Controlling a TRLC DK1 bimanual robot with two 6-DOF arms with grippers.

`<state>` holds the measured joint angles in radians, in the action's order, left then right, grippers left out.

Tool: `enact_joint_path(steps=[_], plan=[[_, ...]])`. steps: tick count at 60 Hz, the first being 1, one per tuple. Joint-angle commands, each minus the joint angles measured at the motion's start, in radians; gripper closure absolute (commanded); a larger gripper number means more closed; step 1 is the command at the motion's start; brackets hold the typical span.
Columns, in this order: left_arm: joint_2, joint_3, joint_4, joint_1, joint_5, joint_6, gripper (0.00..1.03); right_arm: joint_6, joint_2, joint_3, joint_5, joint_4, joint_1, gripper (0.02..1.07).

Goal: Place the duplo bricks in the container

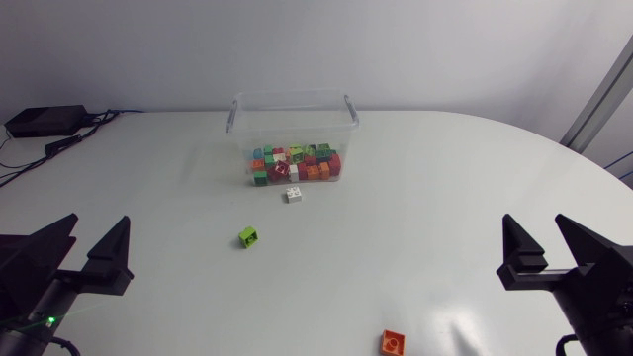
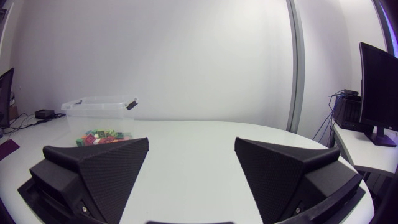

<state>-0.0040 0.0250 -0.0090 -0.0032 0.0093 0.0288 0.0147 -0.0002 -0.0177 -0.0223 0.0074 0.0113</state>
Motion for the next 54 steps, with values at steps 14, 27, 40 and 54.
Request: enact_joint_path(steps=[14,27,40,54], plan=[[-0.01,-0.023,0.001,-0.014,-0.006,-0.01,0.05,-0.005,-0.007,0.021,0.005,0.002,-0.002,0.07],[-0.01,0.018,0.004,0.017,-0.006,-0.021,0.06,-0.01,-0.006,-0.004,0.004,0.008,0.004,0.07],[0.096,0.135,-0.016,0.017,-0.006,-0.02,0.06,-0.016,0.081,-0.102,0.004,0.003,0.007,0.07],[0.495,0.36,-0.068,-0.007,-0.005,-0.02,0.06,-0.036,0.399,-0.286,0.021,0.002,0.036,0.07]])
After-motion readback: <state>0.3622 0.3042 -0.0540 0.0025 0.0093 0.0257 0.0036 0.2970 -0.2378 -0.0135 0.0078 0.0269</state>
